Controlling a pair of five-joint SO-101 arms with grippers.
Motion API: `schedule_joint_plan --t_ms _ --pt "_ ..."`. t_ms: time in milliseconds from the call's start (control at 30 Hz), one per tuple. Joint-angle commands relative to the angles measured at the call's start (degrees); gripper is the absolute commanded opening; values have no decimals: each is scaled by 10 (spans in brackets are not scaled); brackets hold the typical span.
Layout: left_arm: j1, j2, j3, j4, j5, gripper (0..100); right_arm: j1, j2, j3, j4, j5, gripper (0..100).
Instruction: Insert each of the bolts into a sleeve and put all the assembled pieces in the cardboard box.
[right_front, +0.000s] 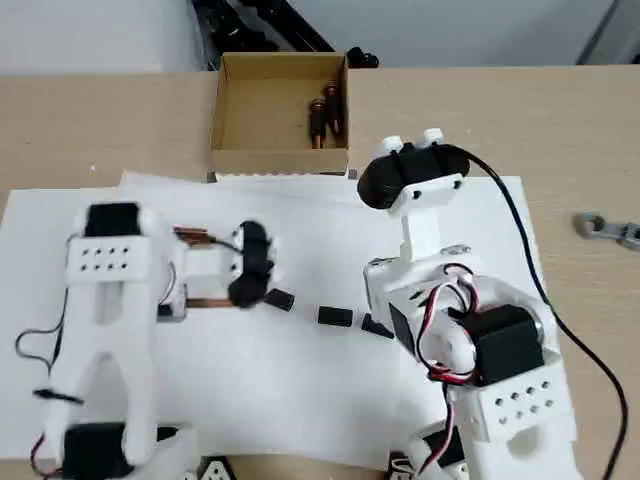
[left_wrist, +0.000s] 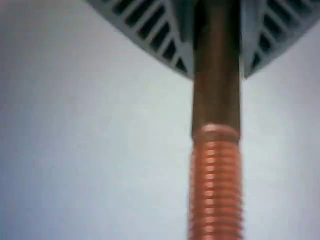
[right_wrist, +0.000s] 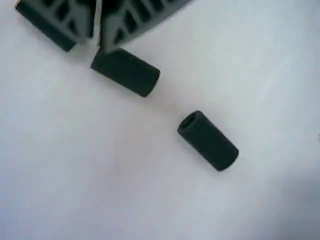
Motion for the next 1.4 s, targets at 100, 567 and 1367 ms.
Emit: schedule_joint_plan --t_ms 100,567,1367 --pt "-94 -30 11 15 -139 6 0 -8 -2 -40 3 4" --pt "-122 -29 103 -51 -246 6 1 -7 20 -73 4 4" --pt "-121 -33 131 -94 -222 244 2 -7 23 -70 4 4"
